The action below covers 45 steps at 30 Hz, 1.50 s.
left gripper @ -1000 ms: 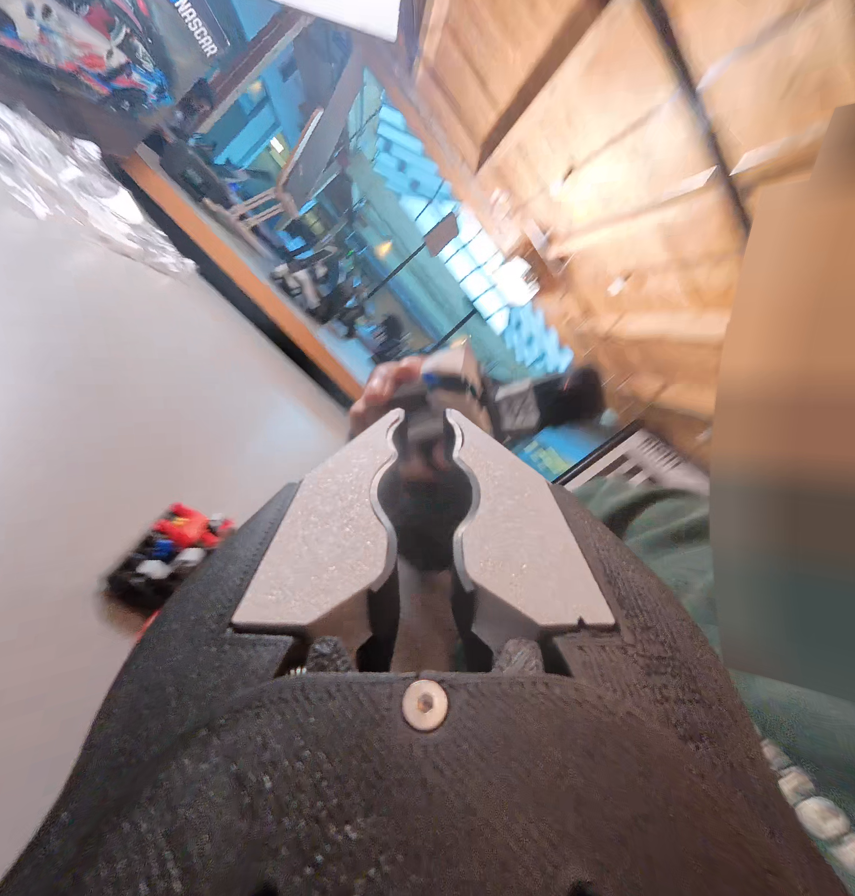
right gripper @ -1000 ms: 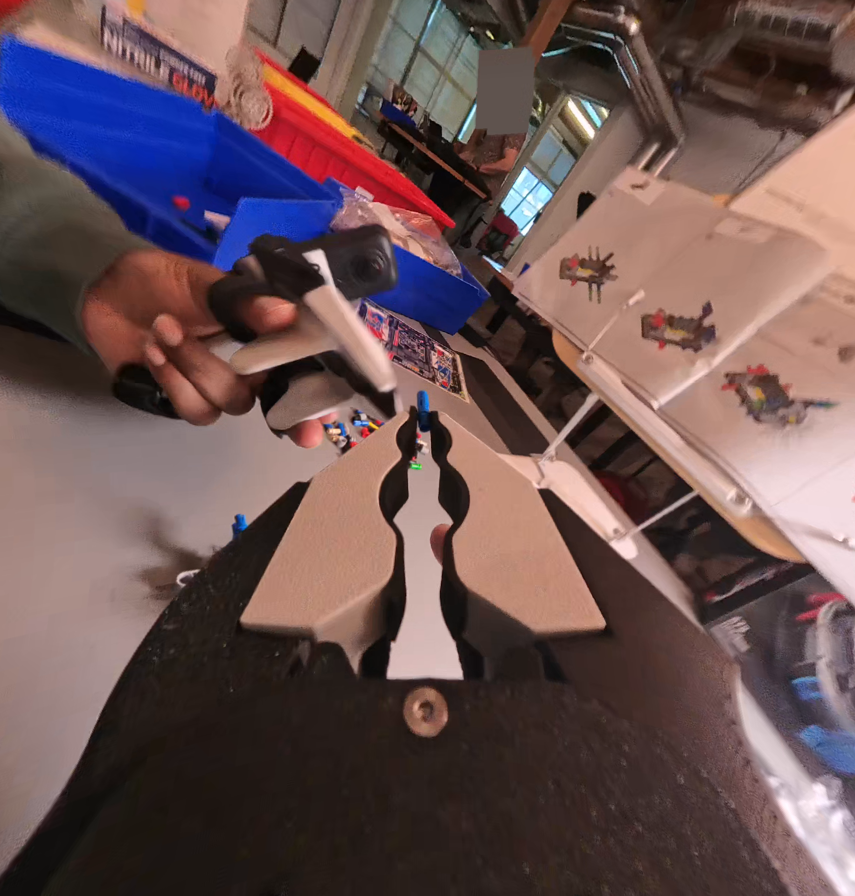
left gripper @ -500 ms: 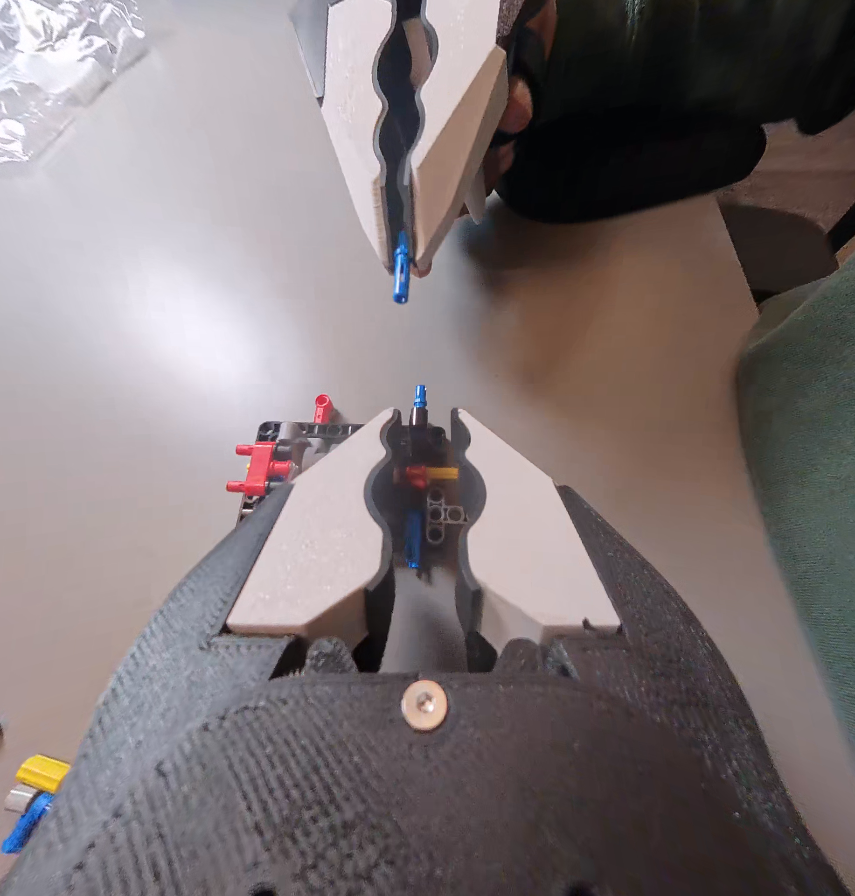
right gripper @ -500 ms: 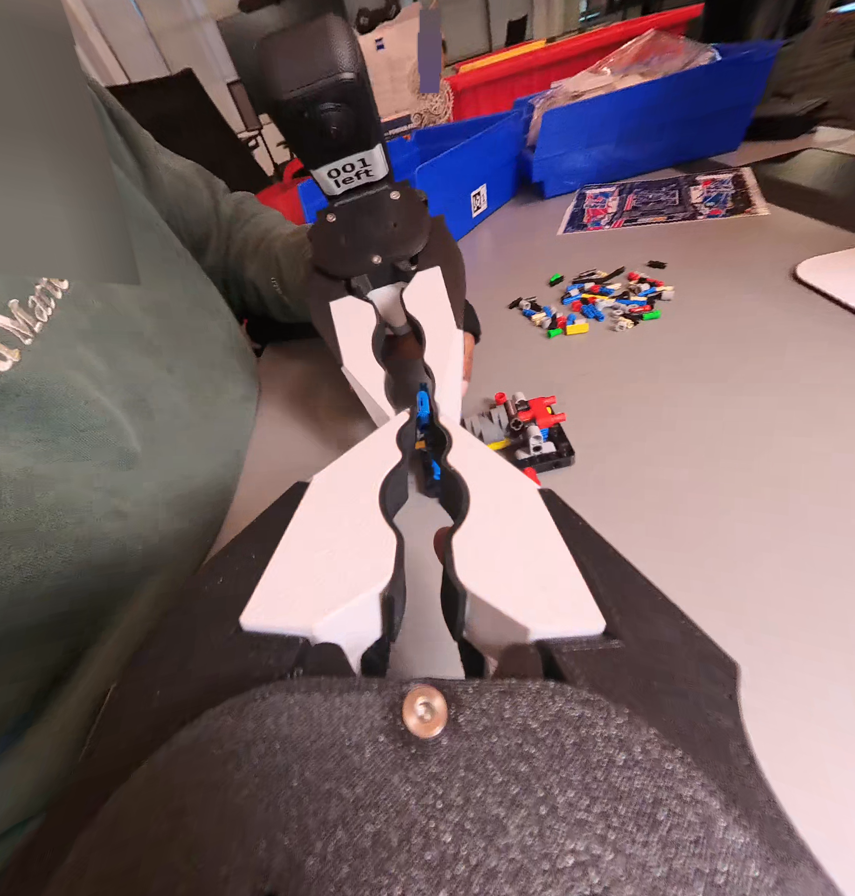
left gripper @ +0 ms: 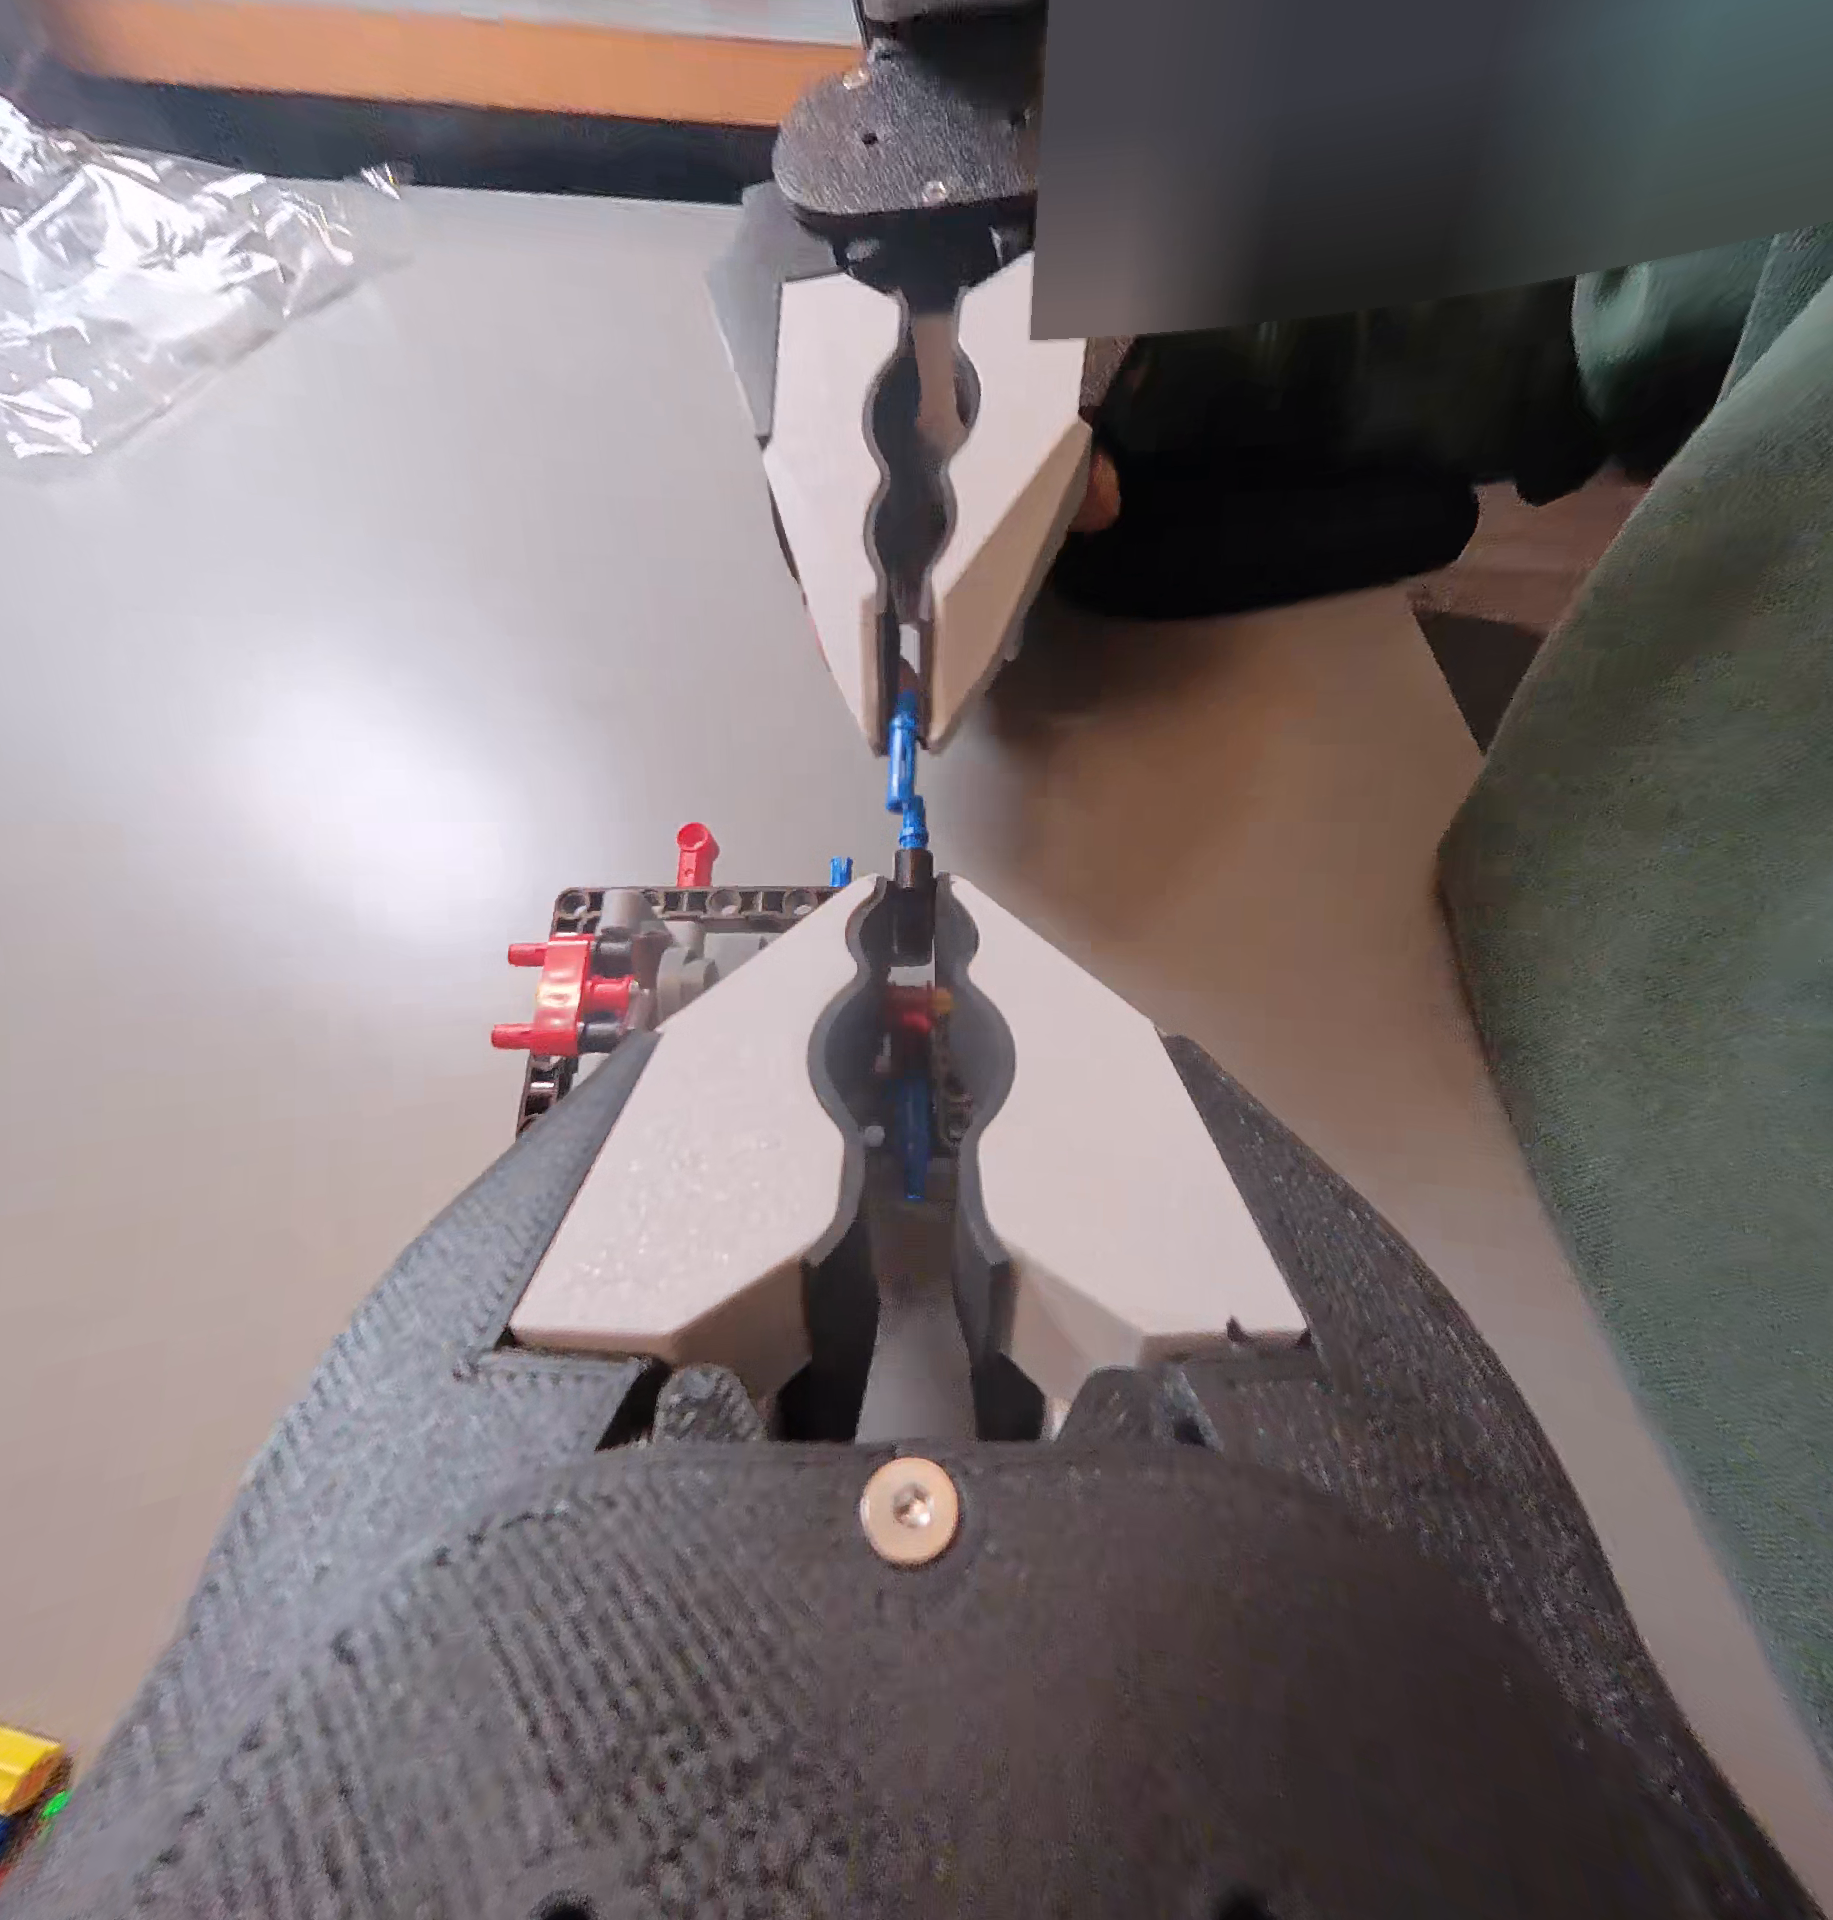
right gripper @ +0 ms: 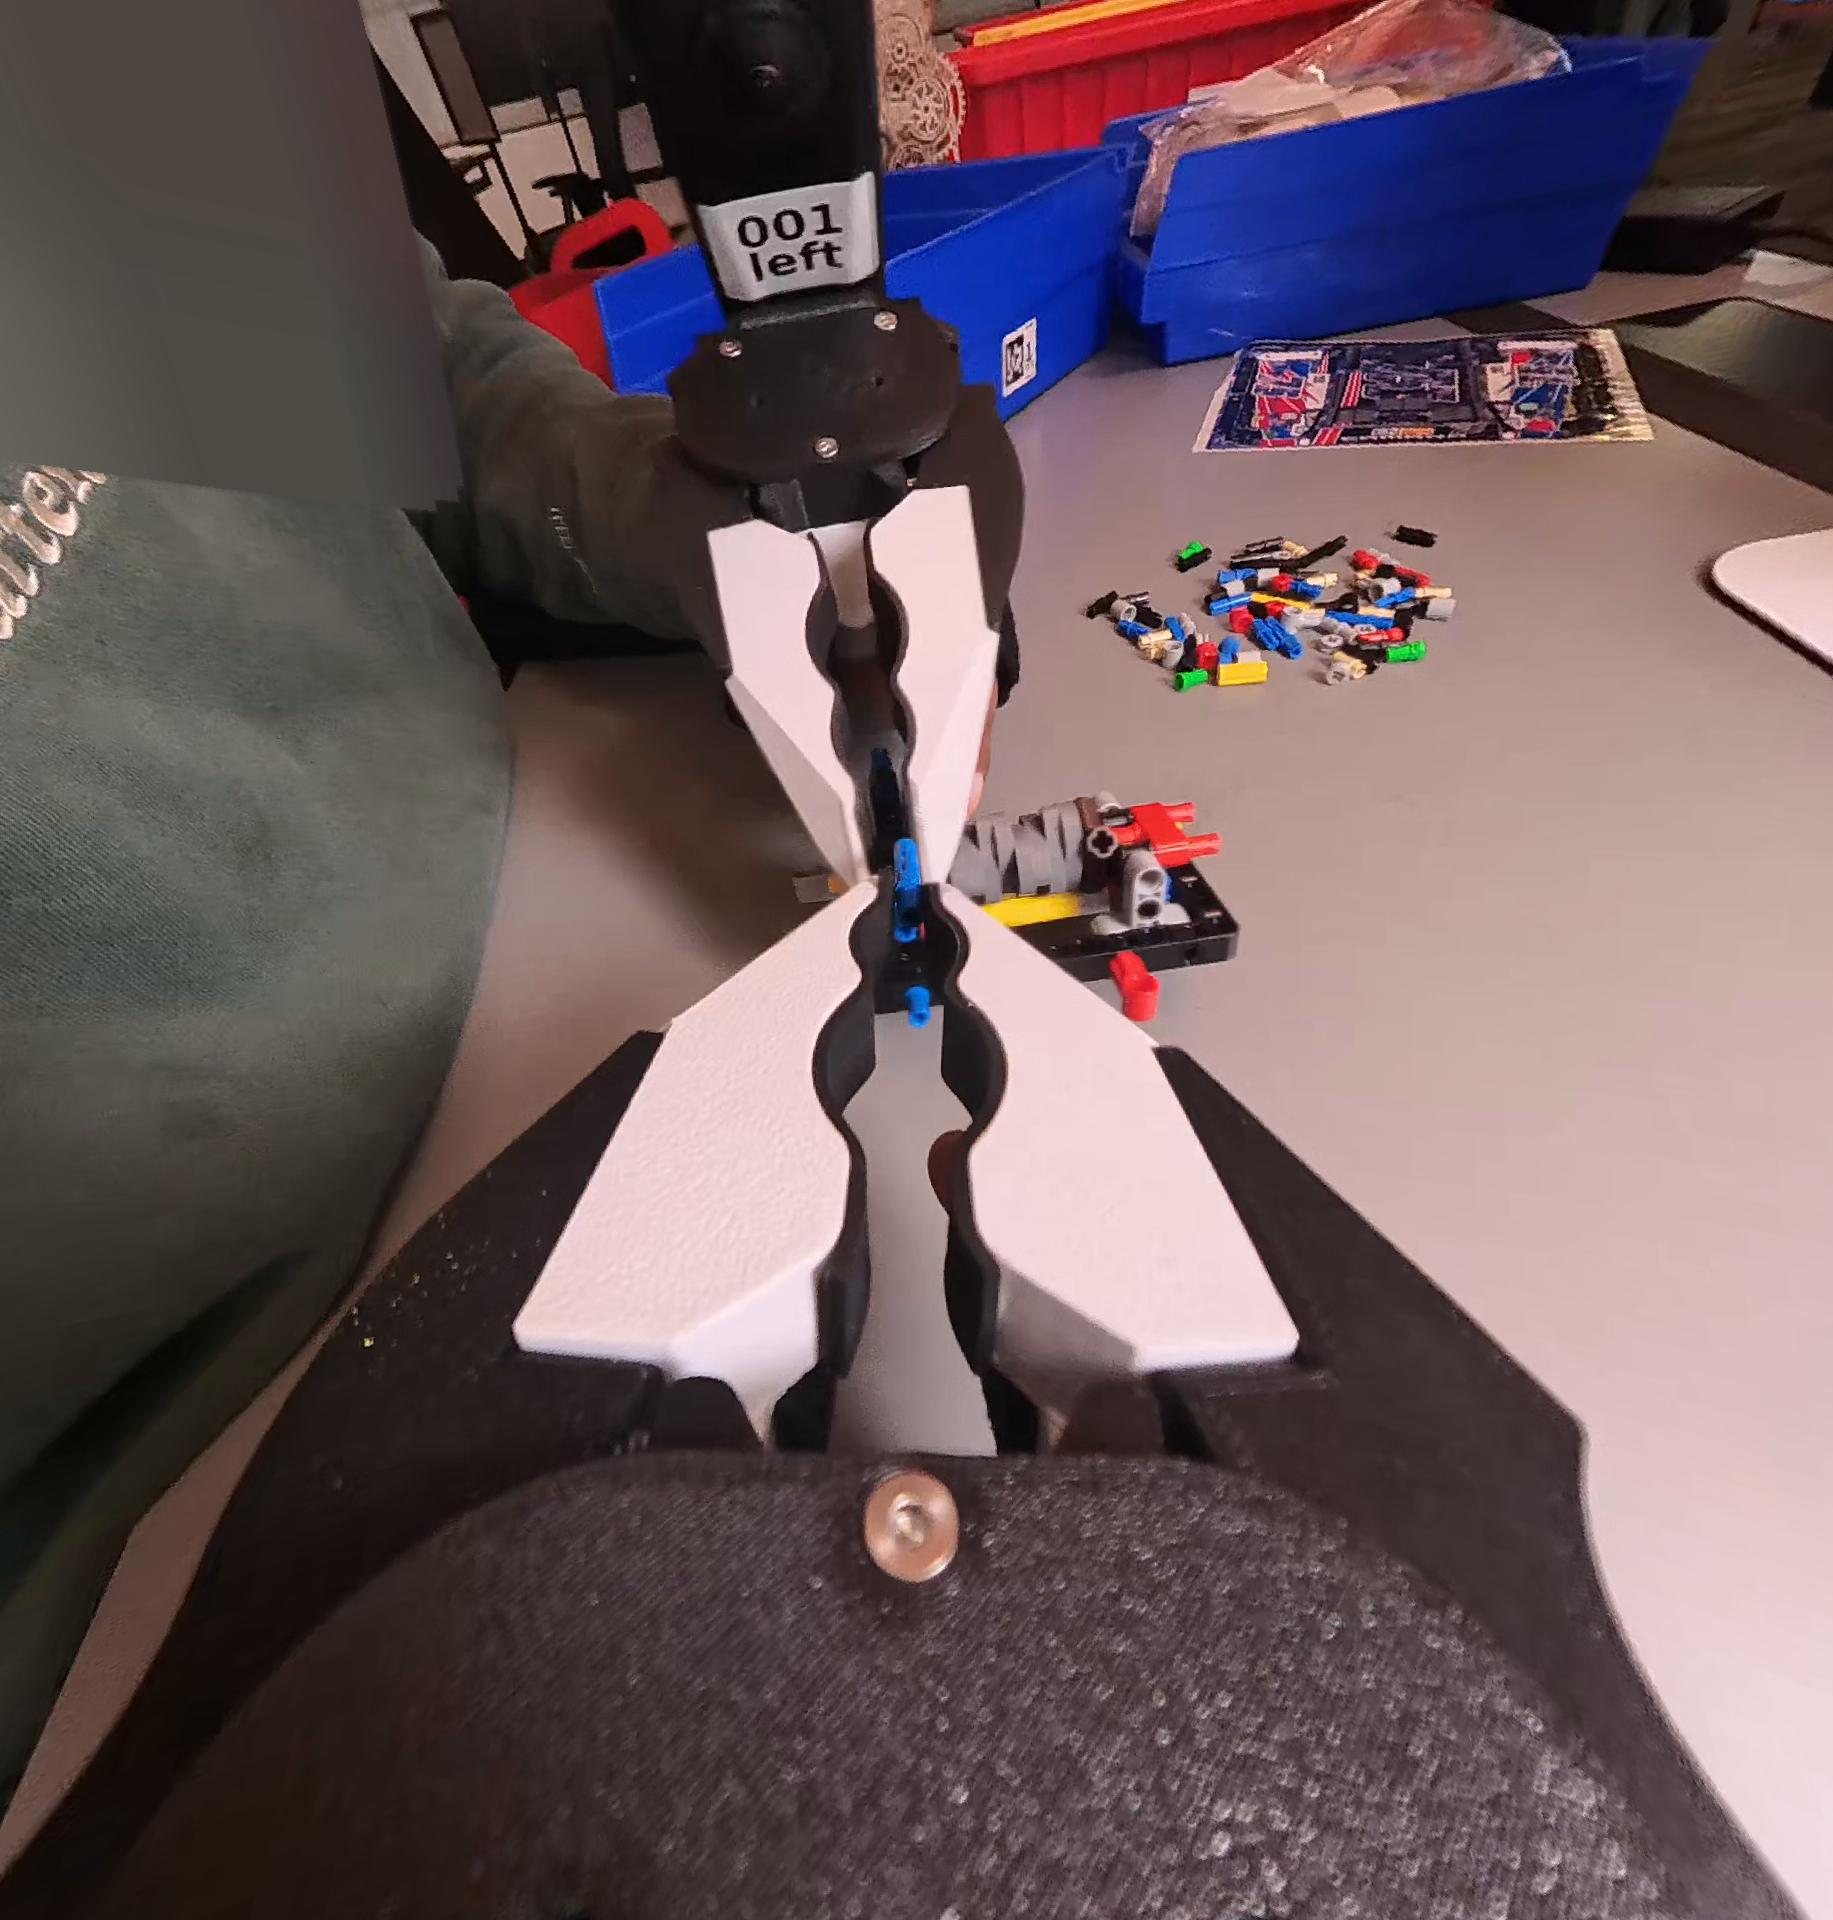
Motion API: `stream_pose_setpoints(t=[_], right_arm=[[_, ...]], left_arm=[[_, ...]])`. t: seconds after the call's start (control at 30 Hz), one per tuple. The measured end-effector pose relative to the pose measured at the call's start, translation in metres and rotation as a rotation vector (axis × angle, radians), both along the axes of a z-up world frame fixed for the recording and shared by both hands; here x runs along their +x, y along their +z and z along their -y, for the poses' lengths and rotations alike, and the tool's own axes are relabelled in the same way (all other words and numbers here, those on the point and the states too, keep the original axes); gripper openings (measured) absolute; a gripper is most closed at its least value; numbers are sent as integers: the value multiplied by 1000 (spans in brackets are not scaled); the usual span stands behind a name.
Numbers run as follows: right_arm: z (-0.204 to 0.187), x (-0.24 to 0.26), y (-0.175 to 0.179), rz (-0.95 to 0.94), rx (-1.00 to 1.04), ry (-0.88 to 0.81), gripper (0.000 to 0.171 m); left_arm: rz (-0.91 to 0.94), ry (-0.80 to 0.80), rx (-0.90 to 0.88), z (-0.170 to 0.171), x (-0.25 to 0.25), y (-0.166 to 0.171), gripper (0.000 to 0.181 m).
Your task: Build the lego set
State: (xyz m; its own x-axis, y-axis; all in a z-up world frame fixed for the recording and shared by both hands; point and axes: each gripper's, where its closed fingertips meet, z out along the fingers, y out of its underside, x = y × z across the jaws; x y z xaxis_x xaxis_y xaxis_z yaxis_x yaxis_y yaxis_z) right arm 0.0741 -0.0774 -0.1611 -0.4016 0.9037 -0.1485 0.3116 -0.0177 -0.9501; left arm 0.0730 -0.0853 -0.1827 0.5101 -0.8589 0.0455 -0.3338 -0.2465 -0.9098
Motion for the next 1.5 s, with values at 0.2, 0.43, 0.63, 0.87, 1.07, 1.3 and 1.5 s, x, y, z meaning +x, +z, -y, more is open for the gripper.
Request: stream_pose_setpoints(t=[0.2,0.43,0.63,0.87,1.07,1.3,1.5], right_arm=[[7,0,-9,40,48,16,3],[9,0,-12,50,65,27,3],[9,-1,-20,95,128,21,3],[13,-1,-23,112,110,42,2],[10,1,-17,74,27,41,2],[10,-2,-13,54,-1,32,2],[11,-3,-16,66,17,30,2]], left_arm=[[4,-17,-5,3,4,-1,6],[-16,-12,-19,4,4,-5,6],[-72,0,-40,4,3,-14,5],[-113,-15,-50,6,6,-23,6],[-7,-10,-57,5,5,-11,5],[19,-6,-64,4,4,-9,5],[-14,-1,-55,5,3,-12,5]])
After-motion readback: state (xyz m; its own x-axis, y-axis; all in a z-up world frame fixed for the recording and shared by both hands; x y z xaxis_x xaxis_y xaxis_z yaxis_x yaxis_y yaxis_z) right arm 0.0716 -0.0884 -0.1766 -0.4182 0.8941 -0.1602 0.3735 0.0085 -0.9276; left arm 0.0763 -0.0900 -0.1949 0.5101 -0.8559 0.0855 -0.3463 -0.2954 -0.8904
